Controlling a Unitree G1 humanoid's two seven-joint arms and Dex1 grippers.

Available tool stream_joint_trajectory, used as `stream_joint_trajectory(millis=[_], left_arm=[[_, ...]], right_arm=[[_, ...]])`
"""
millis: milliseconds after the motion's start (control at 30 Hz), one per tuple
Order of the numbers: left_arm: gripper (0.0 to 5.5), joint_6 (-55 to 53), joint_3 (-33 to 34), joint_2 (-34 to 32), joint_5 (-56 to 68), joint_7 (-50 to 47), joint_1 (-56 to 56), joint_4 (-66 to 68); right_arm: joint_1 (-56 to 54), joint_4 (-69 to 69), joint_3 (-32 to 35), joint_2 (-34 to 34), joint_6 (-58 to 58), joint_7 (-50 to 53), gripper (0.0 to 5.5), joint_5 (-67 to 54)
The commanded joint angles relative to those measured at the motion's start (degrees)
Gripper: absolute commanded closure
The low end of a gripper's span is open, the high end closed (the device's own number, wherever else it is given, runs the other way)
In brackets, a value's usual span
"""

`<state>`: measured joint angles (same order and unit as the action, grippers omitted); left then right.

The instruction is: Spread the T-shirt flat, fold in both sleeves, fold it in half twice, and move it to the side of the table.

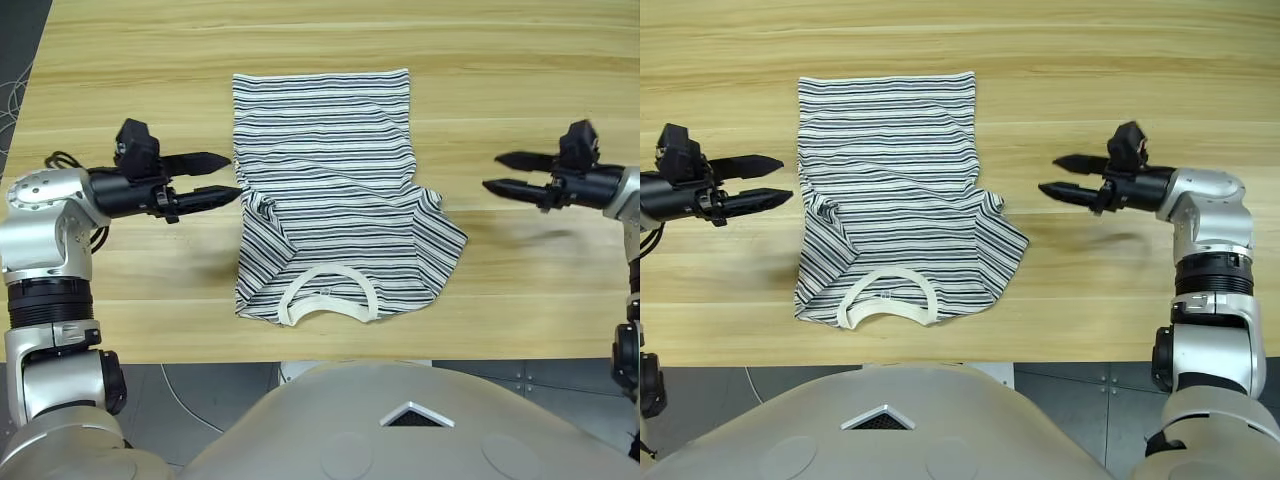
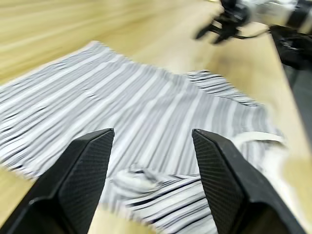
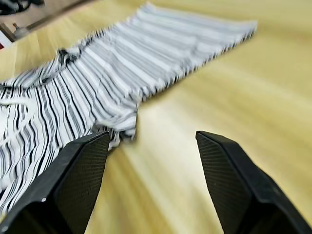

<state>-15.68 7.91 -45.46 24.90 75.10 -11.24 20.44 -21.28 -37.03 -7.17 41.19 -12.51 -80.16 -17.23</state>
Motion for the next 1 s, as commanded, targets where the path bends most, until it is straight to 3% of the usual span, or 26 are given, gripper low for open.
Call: stream_joint_trajectory(millis=[33, 233, 500, 933, 1000], left_arm=[[2.52, 2.39, 3.39, 1.15, -2.26, -8.26, -2.55, 6.23], [2.52, 2.14, 4.96, 1.32, -0.78, -8.96, 2.31, 0.4], [2.52, 0.45, 5.83, 2.25, 0.26, -10.83, 6.04, -5.01], [2.52, 1.5, 5.58, 3.92, -0.17, -11.49, 7.18, -4.02], [2.46, 1.92, 5.4, 3.8, -0.47, -11.27, 6.74, -3.43]], right_arm=[[-2.83, -4.8, -5.52, 1.52, 0.3, -4.81, 2.26, 6.85], [-0.29, -0.38, -8.17, 2.55, -1.75, -11.43, 2.26, 8.04], [3.99, 12.41, -10.53, 3.78, -7.7, -11.79, 2.26, 7.75], [-0.12, 5.78, -13.04, -2.75, -7.82, -3.79, 2.26, 11.4], [-0.27, 5.68, -13.52, -2.56, -7.46, -4.41, 2.64, 11.59]])
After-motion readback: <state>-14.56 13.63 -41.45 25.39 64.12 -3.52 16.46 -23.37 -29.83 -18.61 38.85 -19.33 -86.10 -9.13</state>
